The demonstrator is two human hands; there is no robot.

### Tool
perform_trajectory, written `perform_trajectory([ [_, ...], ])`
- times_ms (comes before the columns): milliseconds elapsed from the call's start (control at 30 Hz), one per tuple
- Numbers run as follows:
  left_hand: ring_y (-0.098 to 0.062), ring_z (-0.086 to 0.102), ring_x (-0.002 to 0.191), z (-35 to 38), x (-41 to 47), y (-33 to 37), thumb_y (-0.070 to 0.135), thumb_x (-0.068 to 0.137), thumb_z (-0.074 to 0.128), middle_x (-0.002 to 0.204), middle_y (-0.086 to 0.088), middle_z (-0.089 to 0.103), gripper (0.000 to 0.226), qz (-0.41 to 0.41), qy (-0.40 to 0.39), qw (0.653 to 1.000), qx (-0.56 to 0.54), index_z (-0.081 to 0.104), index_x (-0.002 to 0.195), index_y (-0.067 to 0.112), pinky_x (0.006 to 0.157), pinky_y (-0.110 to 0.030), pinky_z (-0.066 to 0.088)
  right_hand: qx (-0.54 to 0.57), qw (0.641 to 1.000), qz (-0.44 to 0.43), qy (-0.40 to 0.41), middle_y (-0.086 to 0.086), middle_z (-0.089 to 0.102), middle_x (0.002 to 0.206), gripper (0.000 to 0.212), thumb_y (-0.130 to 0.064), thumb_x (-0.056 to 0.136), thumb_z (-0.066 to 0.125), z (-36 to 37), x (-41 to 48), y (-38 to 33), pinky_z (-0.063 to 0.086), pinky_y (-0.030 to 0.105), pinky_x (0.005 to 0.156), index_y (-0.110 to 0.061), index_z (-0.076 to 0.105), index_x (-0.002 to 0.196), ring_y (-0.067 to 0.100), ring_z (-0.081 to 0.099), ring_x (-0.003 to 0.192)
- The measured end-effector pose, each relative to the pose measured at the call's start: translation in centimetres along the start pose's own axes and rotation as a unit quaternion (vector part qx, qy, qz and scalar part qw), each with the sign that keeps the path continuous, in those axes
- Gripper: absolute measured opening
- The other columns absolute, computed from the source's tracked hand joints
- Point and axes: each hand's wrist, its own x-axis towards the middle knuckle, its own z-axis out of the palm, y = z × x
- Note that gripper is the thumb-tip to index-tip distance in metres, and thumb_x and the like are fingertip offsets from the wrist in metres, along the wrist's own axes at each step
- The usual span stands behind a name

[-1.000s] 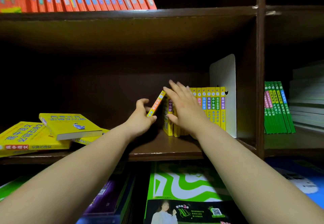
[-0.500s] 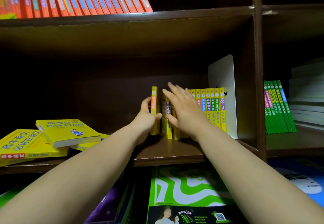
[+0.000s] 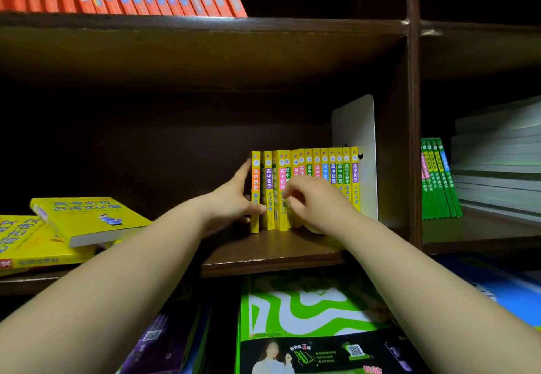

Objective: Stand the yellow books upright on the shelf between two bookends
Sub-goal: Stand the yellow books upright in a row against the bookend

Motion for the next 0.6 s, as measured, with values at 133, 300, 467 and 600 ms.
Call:
perform_trajectory([
  [133,-0.019,0.060,0.093,0.0,0.9,0.1,-0.002,0.077,0.063,0.121,-0.003,0.048,0.098,0.002,0.002,0.999,0.032,-0.003,0.141,0.033,0.069,-0.032,0.053,-0.021,0.999,0.010,-0.028,0.015,0.060,0.104,0.017,-0.017,0.095,0.038,0.2,1.0,-0.6,0.031,0.029,0.066,-0.007,0.049,0.103,0.019,0.041,0.079],
  [300,-0.008,0.060,0.081,-0.2,1.6,-0.8,-0.004,0.075,0.064,0.108,0.005,0.049,0.097,0.013,0.001,1.000,0.007,0.003,0.142,0.031,0.063,-0.027,0.054,-0.123,0.992,0.032,0.002,0.013,0.060,0.109,0.021,-0.016,0.095,0.036,1.0,2.5,-1.3,0.040,0.034,0.070,-0.007,0.048,0.110,0.029,0.056,0.093],
  [467,-0.006,0.060,0.077,-0.3,1.8,-1.3,-0.006,0.074,0.064,0.096,0.013,0.050,0.098,0.018,0.016,1.000,-0.016,0.004,0.142,0.031,0.054,-0.019,0.052,-0.100,0.994,0.044,0.016,0.013,0.060,0.110,0.021,-0.016,0.093,0.040,1.1,2.8,-1.7,0.043,0.035,0.075,-0.008,0.052,0.108,0.029,0.055,0.101],
  [600,-0.005,0.057,0.084,-0.2,2.0,-1.4,-0.008,0.072,0.064,0.098,0.012,0.049,0.096,0.033,0.030,0.998,-0.036,0.008,0.142,0.028,0.049,-0.014,0.052,-0.067,0.993,0.009,0.095,0.010,0.047,0.127,0.030,-0.020,0.091,0.045,1.0,1.6,-0.8,0.036,0.032,0.094,-0.010,0.050,0.120,0.023,0.037,0.120],
])
